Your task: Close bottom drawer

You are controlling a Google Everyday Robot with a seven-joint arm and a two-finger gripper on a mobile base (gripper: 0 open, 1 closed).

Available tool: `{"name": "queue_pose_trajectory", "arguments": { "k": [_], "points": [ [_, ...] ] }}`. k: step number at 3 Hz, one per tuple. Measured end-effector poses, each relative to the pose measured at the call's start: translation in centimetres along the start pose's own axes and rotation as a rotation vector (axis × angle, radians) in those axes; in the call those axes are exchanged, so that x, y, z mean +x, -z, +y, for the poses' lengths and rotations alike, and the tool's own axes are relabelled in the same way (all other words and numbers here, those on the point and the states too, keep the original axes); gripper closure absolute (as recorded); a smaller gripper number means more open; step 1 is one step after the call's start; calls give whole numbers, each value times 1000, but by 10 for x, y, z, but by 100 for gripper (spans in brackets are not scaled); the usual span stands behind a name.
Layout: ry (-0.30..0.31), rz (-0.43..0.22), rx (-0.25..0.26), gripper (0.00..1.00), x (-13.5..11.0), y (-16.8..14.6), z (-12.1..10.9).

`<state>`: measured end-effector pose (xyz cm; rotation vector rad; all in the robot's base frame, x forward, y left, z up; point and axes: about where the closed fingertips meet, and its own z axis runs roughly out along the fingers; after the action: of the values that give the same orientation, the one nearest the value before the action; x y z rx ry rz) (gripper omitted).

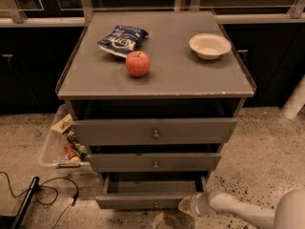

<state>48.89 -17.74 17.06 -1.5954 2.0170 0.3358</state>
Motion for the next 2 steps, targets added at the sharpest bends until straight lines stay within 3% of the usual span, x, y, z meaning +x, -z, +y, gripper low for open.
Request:
{"name": "queue_pose_trajectory", "arguments": {
  "k": [1, 2],
  "points": [
    [-11, -5, -13, 41, -1, -2, 4],
    [-1, -30, -5, 18, -4, -14, -17]
  ]
}}
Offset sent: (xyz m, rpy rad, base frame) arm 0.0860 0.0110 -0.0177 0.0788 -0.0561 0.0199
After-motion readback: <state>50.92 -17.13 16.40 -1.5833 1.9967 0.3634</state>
